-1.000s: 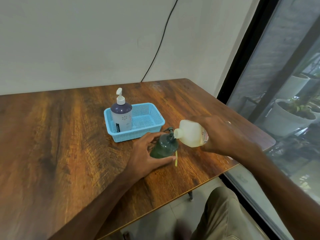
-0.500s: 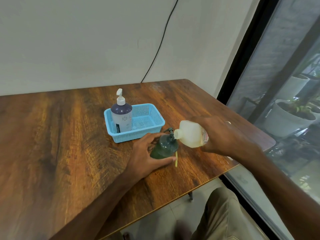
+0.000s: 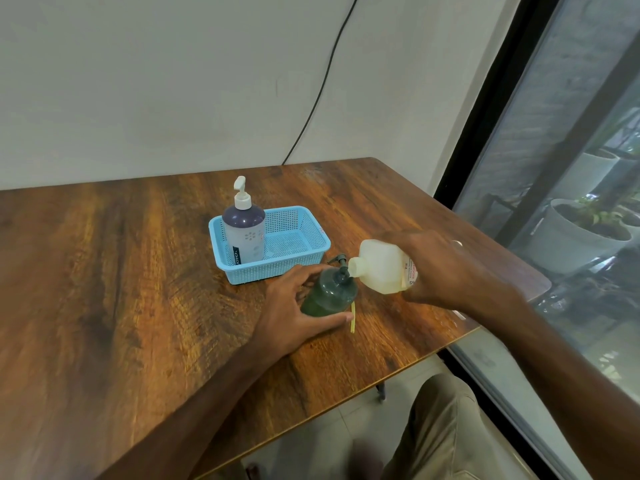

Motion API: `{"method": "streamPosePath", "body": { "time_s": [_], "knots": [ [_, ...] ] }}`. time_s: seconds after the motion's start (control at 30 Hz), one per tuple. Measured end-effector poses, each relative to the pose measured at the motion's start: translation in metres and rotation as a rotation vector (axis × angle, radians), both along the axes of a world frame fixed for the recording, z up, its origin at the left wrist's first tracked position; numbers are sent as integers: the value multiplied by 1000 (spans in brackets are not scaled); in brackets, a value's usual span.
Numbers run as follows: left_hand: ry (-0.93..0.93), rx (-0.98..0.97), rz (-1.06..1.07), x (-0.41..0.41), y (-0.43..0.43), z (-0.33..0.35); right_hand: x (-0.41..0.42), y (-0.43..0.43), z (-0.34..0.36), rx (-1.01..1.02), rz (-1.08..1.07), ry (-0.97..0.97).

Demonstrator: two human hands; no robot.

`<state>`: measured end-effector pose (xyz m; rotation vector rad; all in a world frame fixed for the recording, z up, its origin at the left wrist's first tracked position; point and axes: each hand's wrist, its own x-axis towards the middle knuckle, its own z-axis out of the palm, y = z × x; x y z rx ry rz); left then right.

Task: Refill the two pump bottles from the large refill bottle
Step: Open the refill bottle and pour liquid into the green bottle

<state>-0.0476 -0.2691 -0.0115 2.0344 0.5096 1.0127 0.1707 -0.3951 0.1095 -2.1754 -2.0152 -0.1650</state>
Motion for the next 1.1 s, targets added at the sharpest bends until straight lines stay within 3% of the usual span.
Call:
{"method": "streamPosePath", "body": {
  "time_s": [1.1],
  "knots": [
    [0,11,4,-1,-1,0,-3,0,3,-14,-12,-18]
  ]
}}
